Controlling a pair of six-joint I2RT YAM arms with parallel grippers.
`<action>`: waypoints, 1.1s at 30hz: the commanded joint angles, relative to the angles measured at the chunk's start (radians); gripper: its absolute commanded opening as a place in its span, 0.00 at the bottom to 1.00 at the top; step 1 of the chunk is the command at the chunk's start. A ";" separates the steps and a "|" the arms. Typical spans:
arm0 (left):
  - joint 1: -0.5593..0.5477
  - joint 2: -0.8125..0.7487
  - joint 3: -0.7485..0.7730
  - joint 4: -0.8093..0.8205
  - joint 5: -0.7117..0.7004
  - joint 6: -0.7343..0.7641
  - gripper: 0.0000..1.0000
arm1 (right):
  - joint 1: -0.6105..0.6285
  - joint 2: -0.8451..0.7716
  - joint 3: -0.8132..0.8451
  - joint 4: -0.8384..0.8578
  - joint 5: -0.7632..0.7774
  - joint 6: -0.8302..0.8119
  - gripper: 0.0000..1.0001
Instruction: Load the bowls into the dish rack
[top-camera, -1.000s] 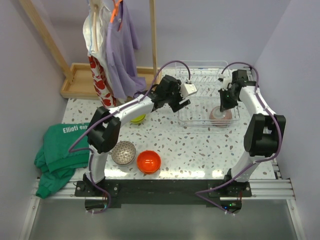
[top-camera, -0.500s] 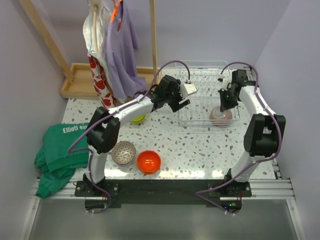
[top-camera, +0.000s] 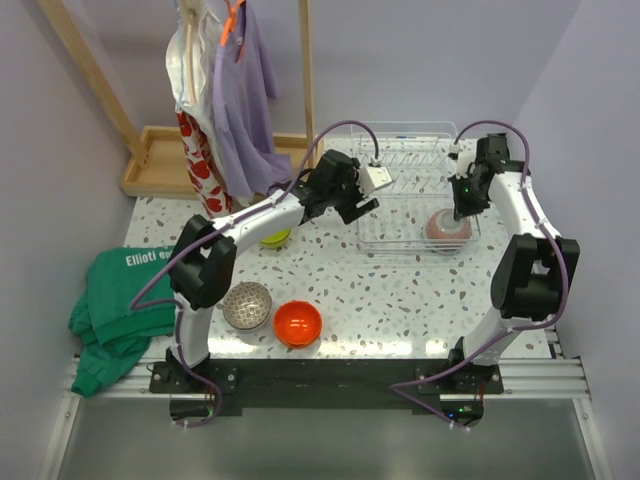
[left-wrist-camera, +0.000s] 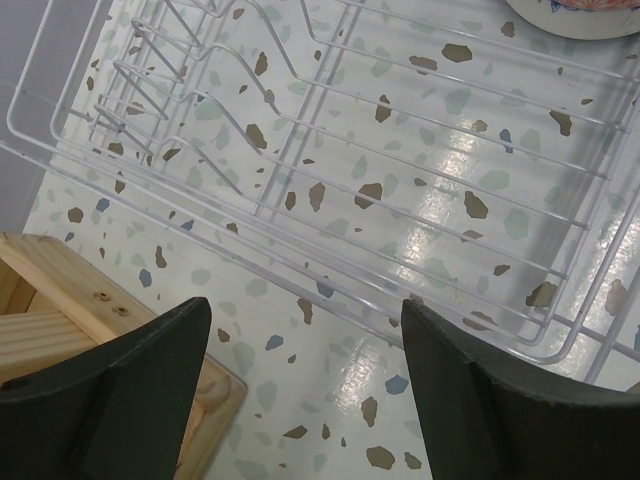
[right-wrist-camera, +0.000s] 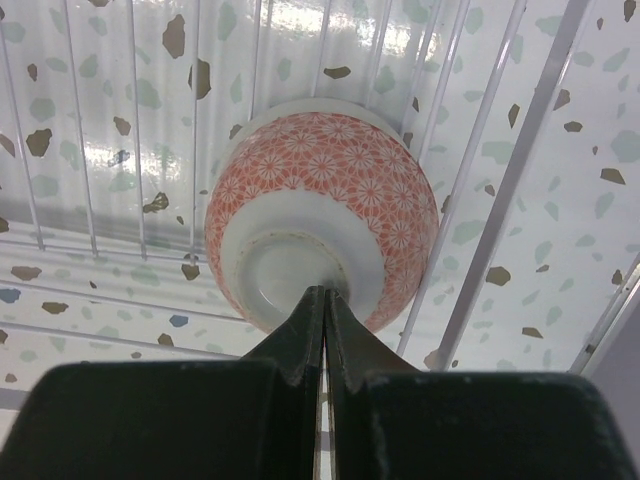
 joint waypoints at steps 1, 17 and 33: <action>0.009 -0.054 -0.018 -0.027 -0.029 0.020 0.82 | -0.025 -0.041 -0.025 -0.026 0.097 -0.033 0.00; 0.009 -0.087 -0.062 -0.019 -0.042 0.018 0.82 | 0.018 -0.019 -0.040 -0.039 0.007 -0.007 0.00; 0.009 -0.097 -0.073 -0.014 -0.051 0.026 0.82 | 0.047 0.010 -0.014 -0.042 0.017 -0.006 0.00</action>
